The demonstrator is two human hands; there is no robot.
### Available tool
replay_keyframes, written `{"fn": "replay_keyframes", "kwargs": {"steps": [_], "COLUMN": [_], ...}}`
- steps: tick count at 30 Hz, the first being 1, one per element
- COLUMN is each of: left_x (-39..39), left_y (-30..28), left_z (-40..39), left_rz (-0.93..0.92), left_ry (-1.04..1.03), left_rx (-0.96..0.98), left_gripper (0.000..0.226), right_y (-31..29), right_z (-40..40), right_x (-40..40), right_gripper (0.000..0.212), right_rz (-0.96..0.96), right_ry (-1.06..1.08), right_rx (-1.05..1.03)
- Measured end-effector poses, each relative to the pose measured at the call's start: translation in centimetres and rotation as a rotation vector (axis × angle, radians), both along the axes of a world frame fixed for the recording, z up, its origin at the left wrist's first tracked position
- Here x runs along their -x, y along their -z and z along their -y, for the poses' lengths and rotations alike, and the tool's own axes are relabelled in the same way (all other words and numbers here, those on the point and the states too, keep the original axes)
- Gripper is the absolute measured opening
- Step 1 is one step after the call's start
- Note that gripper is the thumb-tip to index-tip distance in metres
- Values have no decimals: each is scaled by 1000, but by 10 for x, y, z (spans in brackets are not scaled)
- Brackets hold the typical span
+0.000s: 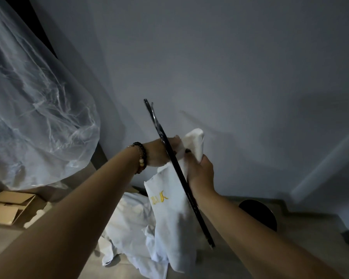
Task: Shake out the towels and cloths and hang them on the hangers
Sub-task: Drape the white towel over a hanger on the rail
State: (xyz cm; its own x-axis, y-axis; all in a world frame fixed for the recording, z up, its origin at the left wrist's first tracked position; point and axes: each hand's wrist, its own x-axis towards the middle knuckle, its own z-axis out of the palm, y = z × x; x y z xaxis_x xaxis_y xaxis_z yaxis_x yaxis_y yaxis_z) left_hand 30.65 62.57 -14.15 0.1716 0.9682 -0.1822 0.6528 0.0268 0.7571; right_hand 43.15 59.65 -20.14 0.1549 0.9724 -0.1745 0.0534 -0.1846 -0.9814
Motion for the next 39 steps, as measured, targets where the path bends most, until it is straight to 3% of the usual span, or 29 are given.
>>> {"fn": "replay_keyframes", "kwargs": {"steps": [2,6,9,11,12,14,16,18,20,22,25,27,30,35,39], "left_x": [-5,-37,-57,-53,-49,-45,-39,-31,-23,-19,-20,-20,-14,-3,-1], "left_y": [-1,10,18,21,26,35,42,43,43,49,63,66,63,65,42], "left_z": [7,52,75,76,71,66,62,59,56,50,36,27,15,3,-10], "left_rz": [92,529,817,958,947,747,672,806,935,828,536,449,579,559,474], "left_ry": [-98,-642,-648,-514,-446,-341,-359,-509,-655,-703,-605,-577,-622,-616,-532], "left_rx": [-59,-258,-210,-172,-172,-244,-297,-277,-256,-283,-274,-238,-144,-63,-161], "left_gripper": [30,27,23,20,21,43,39,15,17,18,24,18,14,13,11], "right_y": [-1,-5,-3,1,2,2,-4,-17,-32,-50,-81,-101,-130,-169,-140], "right_z": [0,-7,-15,-18,-18,-20,-22,-25,-31,-39,-47,-52,-56,-43,-25], "right_x": [5,15,18,16,15,12,7,-3,-13,-17,-18,-25,-49,-112,-179], "right_gripper": [38,28,34,35,34,32,28,24,22,22,28,30,34,41,50], "right_rz": [-43,-103,-115,-104,-103,-96,-135,-167,-171,-162,-105,-90,-99,-2,23], "right_ry": [27,122,159,155,148,135,139,138,109,64,11,8,64,239,413], "right_rx": [-30,-16,-1,-15,-32,-75,-98,-89,-100,-149,-226,-280,-341,-420,-327]}}
